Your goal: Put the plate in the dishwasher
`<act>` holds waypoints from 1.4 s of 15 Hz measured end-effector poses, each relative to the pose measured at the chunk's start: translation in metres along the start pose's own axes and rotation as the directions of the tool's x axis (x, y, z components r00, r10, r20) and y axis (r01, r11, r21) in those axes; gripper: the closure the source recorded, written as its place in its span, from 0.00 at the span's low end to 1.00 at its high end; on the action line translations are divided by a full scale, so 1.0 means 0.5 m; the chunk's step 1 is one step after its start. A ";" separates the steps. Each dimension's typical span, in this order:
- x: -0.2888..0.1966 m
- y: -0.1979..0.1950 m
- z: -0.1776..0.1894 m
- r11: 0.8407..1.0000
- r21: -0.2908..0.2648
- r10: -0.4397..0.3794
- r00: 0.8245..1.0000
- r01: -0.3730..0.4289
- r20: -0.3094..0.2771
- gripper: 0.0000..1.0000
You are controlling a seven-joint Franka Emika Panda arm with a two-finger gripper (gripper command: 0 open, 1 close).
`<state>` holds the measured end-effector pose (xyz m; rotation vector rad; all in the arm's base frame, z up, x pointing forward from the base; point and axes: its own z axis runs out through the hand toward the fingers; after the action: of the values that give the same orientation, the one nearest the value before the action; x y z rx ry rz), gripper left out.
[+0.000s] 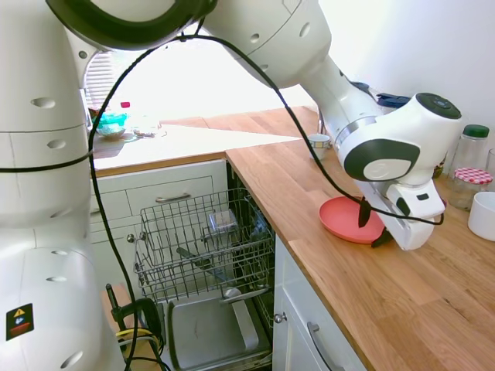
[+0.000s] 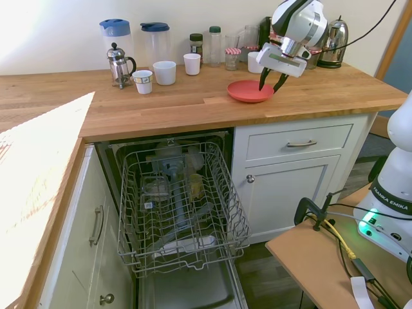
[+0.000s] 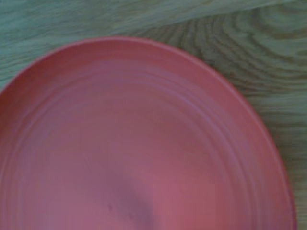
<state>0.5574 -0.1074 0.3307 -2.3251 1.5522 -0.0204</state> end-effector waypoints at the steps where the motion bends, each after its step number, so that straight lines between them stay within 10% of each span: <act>1: 0.002 0.001 0.003 1.000 0.004 0.005 1.000 -0.005 0.004 1.00; 15: 0.007 0.010 0.023 0.991 0.131 -0.010 0.997 -0.001 0.078 1.00; 21: -0.108 -0.077 -0.199 0.985 0.081 -0.147 0.984 0.155 -0.098 1.00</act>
<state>0.5501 -0.0727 0.4449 -2.3962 1.3820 -0.2316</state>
